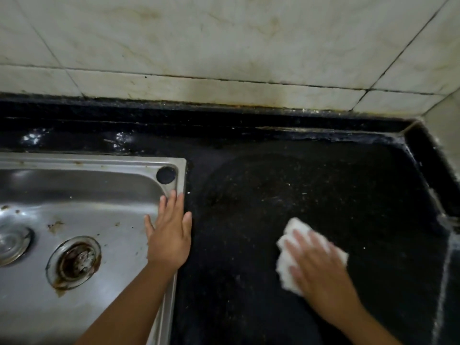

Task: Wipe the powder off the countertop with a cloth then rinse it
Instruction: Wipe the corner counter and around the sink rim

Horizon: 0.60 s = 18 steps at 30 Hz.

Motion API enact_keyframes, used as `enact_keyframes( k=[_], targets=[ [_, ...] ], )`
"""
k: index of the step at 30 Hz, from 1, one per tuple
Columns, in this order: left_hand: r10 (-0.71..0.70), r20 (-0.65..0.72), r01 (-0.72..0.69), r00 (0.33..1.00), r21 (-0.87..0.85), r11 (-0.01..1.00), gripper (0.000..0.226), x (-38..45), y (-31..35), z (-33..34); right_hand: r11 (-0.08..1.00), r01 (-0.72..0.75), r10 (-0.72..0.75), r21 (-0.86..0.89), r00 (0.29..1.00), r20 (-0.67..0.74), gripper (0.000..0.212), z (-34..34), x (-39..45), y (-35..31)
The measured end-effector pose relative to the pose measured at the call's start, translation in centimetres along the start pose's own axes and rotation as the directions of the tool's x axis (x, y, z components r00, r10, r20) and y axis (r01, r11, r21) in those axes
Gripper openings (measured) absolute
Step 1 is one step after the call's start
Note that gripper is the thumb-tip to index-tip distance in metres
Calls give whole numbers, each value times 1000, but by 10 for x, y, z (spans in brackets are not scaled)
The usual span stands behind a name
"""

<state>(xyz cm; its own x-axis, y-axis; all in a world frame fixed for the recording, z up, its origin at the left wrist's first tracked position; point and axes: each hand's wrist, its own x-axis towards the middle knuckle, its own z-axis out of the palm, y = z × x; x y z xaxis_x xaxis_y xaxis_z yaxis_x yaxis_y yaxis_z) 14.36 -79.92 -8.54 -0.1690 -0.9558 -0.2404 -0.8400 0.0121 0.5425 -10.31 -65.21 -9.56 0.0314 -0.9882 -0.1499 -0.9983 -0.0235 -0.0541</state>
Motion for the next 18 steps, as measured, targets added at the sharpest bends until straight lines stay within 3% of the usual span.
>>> enact_keyframes(
  k=[2,4,7,10,14,18],
  targets=[
    [-7,-1,7,1000,16,1000,50,1,2,0,952,-300,300,67,954,-4,58,-19,22,49],
    [-5,7,5,1000,4,1000,50,3,3,-1,803,-569,571,177,820,44,59,-38,61,79],
    [3,5,-3,1000,-2,1000,49,5,2,0,703,-686,685,186,724,83,51,-52,138,83],
    [12,13,-12,1000,-2,1000,49,6,0,0,793,-590,580,150,807,112,51,-55,204,43],
    [25,8,-25,1000,-20,1000,49,6,-2,2,980,-183,182,79,983,28,51,-44,233,-54],
    [63,-37,-65,997,-30,997,49,4,-1,3,983,157,-164,94,983,77,52,-27,162,-106]
  ],
)
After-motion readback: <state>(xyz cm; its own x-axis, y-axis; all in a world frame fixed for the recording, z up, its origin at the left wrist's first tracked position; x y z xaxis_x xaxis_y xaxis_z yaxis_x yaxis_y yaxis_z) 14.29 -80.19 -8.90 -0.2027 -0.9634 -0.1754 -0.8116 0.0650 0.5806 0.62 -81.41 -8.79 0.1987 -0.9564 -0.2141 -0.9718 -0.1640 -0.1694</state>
